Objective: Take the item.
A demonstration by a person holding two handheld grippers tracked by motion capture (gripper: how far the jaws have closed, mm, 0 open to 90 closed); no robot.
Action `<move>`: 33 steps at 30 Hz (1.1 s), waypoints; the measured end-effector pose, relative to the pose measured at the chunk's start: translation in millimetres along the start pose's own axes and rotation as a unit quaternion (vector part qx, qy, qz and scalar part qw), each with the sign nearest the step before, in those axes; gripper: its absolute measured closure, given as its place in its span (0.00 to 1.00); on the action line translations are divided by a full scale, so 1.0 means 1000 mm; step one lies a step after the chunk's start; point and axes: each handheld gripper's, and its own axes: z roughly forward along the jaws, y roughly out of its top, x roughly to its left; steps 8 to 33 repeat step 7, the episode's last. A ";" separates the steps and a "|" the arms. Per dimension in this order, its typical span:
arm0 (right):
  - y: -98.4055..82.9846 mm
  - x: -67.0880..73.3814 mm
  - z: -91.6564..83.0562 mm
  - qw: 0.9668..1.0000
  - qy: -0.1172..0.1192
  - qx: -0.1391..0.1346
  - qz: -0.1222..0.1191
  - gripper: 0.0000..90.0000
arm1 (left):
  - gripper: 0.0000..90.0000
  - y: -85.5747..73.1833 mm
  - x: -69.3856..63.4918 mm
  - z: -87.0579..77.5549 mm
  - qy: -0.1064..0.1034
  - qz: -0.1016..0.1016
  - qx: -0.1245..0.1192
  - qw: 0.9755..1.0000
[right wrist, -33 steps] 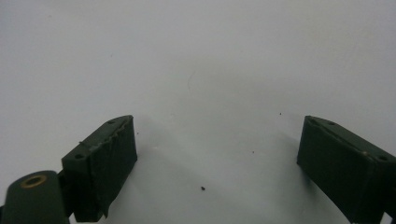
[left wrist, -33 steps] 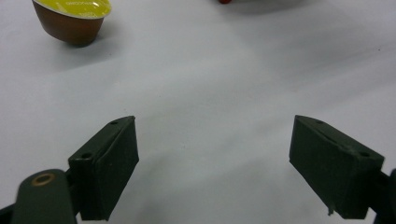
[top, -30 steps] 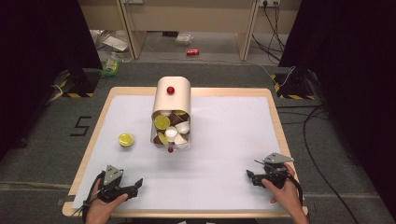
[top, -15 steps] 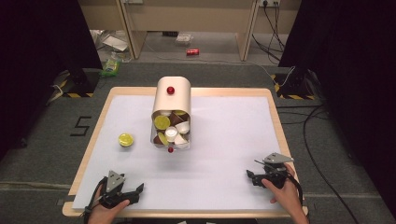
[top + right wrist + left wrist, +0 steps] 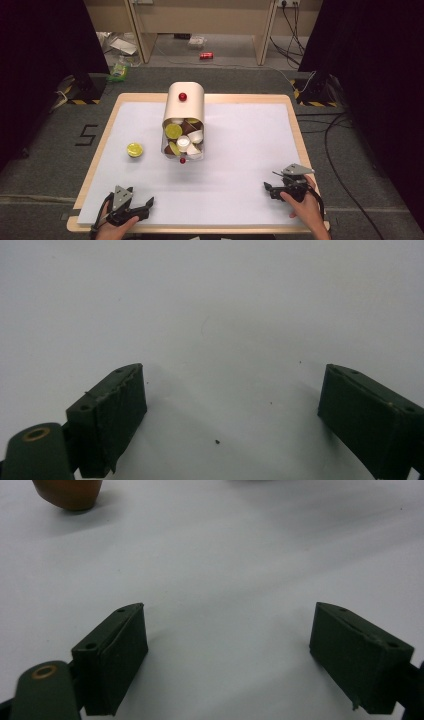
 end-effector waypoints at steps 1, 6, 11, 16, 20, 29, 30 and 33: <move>0.000 0.000 0.000 1.000 0.000 0.000 0.000 0.14 | 0.16 0.000 0.000 0.000 0.000 0.000 0.000 1.000; 0.000 0.000 0.000 1.000 0.000 0.000 0.000 0.14 | 0.16 0.000 0.000 0.000 0.000 0.000 -0.001 1.000; 0.000 0.000 0.000 1.000 0.000 0.000 0.000 0.14 | 0.16 0.000 0.000 0.000 0.000 0.000 -0.002 1.000; 0.000 0.000 0.000 1.000 0.000 0.000 0.000 0.14 | 0.16 0.000 0.000 0.000 0.000 0.000 -0.002 1.000; 0.000 0.000 0.000 1.000 0.000 0.000 0.000 0.14 | 0.16 0.000 0.000 0.000 0.000 0.000 -0.002 1.000; 0.000 0.000 0.000 1.000 0.000 0.000 0.000 0.14 | 0.16 0.000 0.000 0.000 0.000 0.000 -0.002 1.000; 0.000 0.000 0.000 1.000 0.000 0.000 0.000 0.14 | 0.16 0.000 0.000 0.000 0.000 0.000 -0.002 1.000; 0.000 0.000 0.000 1.000 0.000 0.000 0.000 0.14 | 0.16 0.000 0.000 0.000 0.000 0.000 -0.002 1.000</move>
